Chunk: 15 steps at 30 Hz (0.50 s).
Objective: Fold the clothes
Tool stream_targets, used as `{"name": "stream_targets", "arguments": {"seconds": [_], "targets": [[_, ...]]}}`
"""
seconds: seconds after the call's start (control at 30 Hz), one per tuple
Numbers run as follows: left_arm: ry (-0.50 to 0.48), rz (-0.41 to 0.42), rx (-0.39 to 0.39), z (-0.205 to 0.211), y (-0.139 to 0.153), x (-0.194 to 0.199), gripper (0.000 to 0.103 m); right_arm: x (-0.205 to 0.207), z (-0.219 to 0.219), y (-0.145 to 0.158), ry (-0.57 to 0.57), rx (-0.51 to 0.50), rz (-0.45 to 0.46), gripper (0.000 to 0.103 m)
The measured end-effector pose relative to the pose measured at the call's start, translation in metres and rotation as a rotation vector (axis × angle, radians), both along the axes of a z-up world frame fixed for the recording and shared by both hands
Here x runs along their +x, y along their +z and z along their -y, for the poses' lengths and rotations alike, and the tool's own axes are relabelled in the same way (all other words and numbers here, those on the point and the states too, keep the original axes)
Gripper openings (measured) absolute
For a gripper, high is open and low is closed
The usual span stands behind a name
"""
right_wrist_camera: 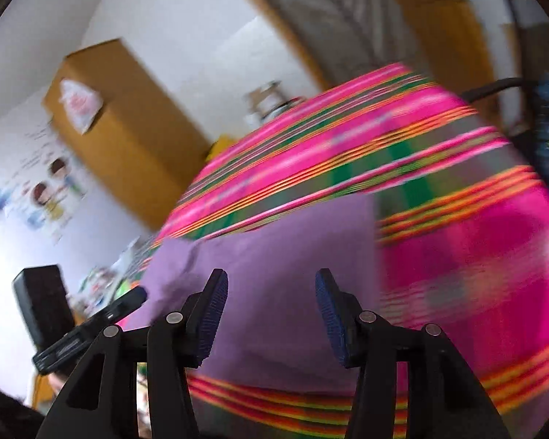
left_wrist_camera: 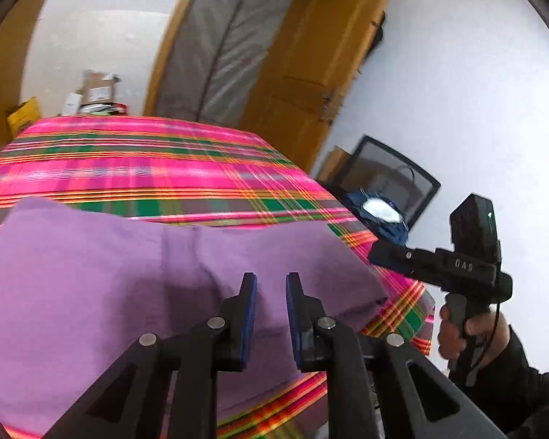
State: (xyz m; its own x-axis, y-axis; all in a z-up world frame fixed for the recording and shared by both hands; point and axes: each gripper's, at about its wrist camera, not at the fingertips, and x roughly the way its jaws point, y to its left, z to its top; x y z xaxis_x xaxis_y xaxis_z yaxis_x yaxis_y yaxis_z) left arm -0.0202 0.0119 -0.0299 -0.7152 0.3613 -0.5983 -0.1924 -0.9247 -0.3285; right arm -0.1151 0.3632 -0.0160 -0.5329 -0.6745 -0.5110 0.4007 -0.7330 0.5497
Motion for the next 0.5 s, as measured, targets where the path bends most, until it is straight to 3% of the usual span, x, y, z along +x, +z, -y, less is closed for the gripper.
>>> {"name": "stream_targets", "arguments": {"seconds": [0.13, 0.27, 0.5], "targets": [[-0.032, 0.052, -0.037, -0.02, -0.012, -0.016, 0.016, 0.005, -0.012, -0.003, -0.05, 0.057, -0.003, 0.028], [-0.023, 0.091, -0.042, -0.018, -0.022, -0.017, 0.016, 0.008, -0.002, -0.008, -0.014, 0.135, -0.04, 0.026], [-0.014, 0.096, -0.033, -0.014, -0.026, -0.01, 0.016, 0.016, 0.024, -0.027, 0.068, 0.375, -0.117, 0.025]]}}
